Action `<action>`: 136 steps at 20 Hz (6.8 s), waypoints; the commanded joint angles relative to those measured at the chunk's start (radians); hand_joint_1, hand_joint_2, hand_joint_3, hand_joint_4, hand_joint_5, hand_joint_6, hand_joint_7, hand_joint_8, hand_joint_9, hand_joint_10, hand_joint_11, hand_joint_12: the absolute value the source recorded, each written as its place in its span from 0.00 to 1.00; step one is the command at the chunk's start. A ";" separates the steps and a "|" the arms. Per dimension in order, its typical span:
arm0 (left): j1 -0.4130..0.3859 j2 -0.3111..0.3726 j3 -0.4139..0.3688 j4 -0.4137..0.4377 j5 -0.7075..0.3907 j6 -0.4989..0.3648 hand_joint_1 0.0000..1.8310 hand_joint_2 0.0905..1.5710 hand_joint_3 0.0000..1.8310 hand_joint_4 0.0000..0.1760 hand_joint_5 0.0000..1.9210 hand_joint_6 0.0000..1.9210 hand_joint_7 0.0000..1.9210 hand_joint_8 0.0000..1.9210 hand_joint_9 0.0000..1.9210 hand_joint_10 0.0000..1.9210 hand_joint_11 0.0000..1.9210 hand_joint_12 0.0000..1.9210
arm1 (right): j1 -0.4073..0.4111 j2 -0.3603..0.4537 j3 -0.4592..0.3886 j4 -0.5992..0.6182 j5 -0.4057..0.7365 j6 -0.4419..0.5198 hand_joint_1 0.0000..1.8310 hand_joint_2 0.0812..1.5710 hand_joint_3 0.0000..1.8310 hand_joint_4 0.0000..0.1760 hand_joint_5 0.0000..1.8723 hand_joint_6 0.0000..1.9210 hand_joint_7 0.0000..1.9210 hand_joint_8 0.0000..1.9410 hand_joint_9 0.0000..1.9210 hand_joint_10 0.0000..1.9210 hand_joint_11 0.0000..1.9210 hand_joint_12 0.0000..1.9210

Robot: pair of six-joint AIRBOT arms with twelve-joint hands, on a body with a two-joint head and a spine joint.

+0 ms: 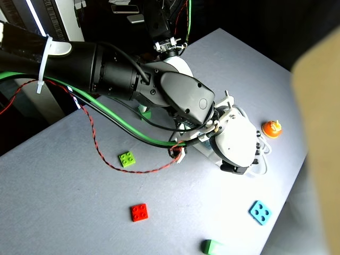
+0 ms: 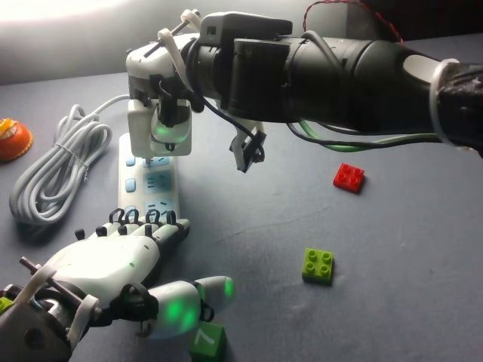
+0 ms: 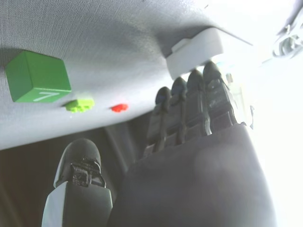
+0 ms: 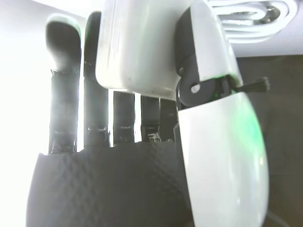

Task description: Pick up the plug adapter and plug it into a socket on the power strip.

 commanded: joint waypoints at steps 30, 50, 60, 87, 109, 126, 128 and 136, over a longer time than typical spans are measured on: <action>0.000 -0.005 0.001 0.023 0.017 -0.011 0.00 0.73 0.00 0.00 0.08 0.00 0.09 0.00 0.07 0.00 0.00 0.15 | 0.014 -0.011 0.024 -0.066 -0.002 -0.001 0.68 0.71 0.00 0.00 0.49 0.48 0.50 0.65 0.44 0.65 0.42 0.81; -0.001 -0.004 0.003 0.023 0.002 -0.013 0.00 0.73 0.00 0.00 0.06 0.00 0.07 0.00 0.05 0.00 0.00 0.13 | 0.005 0.012 -0.024 -0.086 -0.016 -0.001 0.68 0.72 0.00 0.00 0.47 0.50 0.50 0.65 0.46 0.64 0.43 0.80; 0.001 -0.003 0.004 0.047 0.011 -0.023 0.00 0.73 0.00 0.00 0.06 0.00 0.06 0.00 0.04 0.00 0.00 0.11 | 0.004 -0.003 -0.002 -0.114 -0.063 -0.001 0.68 0.73 0.00 0.00 0.45 0.53 0.48 0.68 0.45 0.65 0.42 0.81; 0.004 -0.005 0.009 0.047 0.008 -0.028 0.00 0.73 0.00 0.00 0.08 0.00 0.08 0.00 0.07 0.00 0.00 0.15 | -0.069 -0.025 -0.065 -0.165 -0.005 0.013 0.68 0.72 0.00 0.00 0.47 0.50 0.49 0.65 0.44 0.65 0.42 0.81; 0.001 -0.004 0.012 0.047 0.000 -0.028 0.00 0.72 0.00 0.00 0.08 0.00 0.08 0.00 0.06 0.00 0.00 0.12 | -0.069 -0.022 -0.020 -0.165 -0.051 0.033 0.67 0.73 0.00 0.00 0.46 0.51 0.48 0.68 0.43 0.68 0.40 0.84; 0.005 -0.004 0.012 0.047 -0.002 -0.028 0.00 0.73 0.00 0.00 0.08 0.00 0.09 0.00 0.07 0.00 0.00 0.13 | -0.047 -0.017 -0.018 -0.165 -0.061 0.005 0.61 0.76 0.00 0.00 0.41 0.67 0.40 0.35 0.38 0.39 0.30 0.77; 0.005 -0.004 0.012 0.047 -0.002 -0.028 0.00 0.73 0.00 0.00 0.07 0.00 0.08 0.00 0.06 0.00 0.00 0.12 | -0.045 -0.016 -0.018 -0.165 -0.061 0.005 0.60 0.77 0.00 0.00 0.40 0.68 0.44 0.08 0.41 0.23 0.29 0.67; 0.005 -0.004 0.015 0.047 -0.002 -0.028 0.00 0.72 0.00 0.00 0.07 0.00 0.08 0.00 0.06 0.00 0.00 0.13 | -0.027 -0.008 -0.019 -0.165 -0.062 -0.001 0.46 0.65 0.00 0.00 0.34 0.00 0.35 0.00 0.36 0.02 0.15 0.55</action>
